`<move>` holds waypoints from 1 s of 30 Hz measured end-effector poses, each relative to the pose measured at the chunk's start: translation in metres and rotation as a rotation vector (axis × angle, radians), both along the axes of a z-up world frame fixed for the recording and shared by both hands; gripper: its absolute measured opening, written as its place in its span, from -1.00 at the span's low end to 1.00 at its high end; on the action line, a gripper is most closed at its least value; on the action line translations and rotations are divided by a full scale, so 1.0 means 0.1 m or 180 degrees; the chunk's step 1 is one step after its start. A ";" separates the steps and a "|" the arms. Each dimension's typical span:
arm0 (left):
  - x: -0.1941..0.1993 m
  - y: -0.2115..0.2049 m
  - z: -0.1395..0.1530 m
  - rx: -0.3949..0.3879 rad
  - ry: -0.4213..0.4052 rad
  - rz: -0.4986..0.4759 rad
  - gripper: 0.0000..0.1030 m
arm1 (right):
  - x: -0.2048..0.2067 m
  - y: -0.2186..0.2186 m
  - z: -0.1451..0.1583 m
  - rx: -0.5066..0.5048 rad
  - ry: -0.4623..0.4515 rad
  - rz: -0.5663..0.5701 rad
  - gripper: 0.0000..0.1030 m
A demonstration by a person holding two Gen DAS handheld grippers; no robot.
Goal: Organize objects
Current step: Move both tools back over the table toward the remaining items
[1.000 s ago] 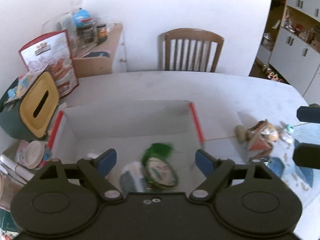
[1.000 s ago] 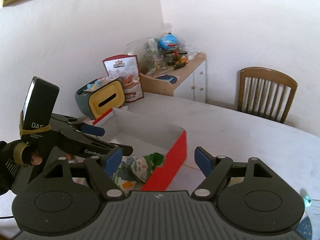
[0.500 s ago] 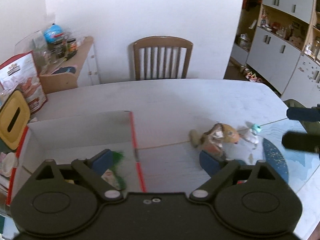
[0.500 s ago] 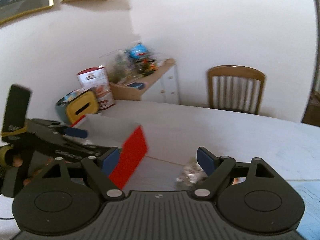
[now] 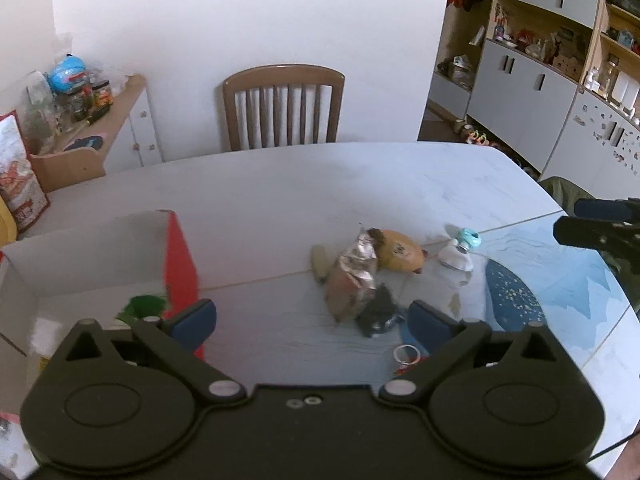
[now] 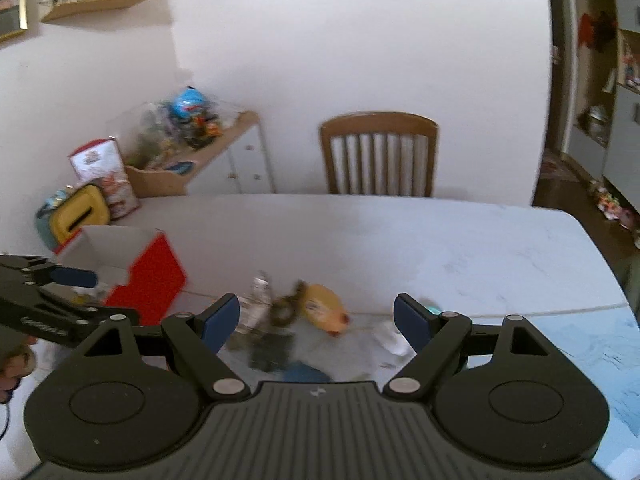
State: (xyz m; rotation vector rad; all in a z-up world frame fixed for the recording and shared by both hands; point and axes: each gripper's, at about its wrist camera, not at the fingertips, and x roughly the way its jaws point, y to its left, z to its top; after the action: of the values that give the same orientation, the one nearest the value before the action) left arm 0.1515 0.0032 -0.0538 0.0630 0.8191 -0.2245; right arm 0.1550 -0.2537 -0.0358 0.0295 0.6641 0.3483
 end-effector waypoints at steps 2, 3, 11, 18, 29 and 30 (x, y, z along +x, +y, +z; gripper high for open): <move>-0.01 -0.08 -0.06 -0.0020 0.0019 0.0001 0.99 | 0.05 -0.11 -0.09 -0.0035 0.0066 -0.0079 0.64; 0.00 -0.12 -0.09 -0.0034 0.0033 -0.0001 0.99 | 0.08 -0.16 -0.14 -0.0060 0.0091 -0.0113 0.64; 0.02 -0.38 -0.38 -0.0091 0.0150 0.0035 0.99 | 0.35 -0.52 -0.52 -0.0062 0.0347 -0.0413 0.64; 0.03 -0.60 -0.67 -0.0024 0.0243 0.0025 0.99 | 0.53 -0.54 -0.80 -0.0151 0.0451 -0.0353 0.64; 0.04 -0.86 -1.08 0.0106 0.0392 -0.0063 0.98 | 0.78 -0.48 -1.11 -0.0220 0.0588 -0.0131 0.64; 0.04 -0.87 -1.11 0.0111 0.0405 -0.0071 0.98 | 0.80 -0.47 -1.14 -0.0237 0.0590 -0.0110 0.64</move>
State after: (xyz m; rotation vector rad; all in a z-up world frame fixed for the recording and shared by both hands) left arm 0.1553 -0.0842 -0.1651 0.0916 0.9494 -0.2370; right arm 0.2353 -0.3004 -0.1493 0.0022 0.8586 0.2892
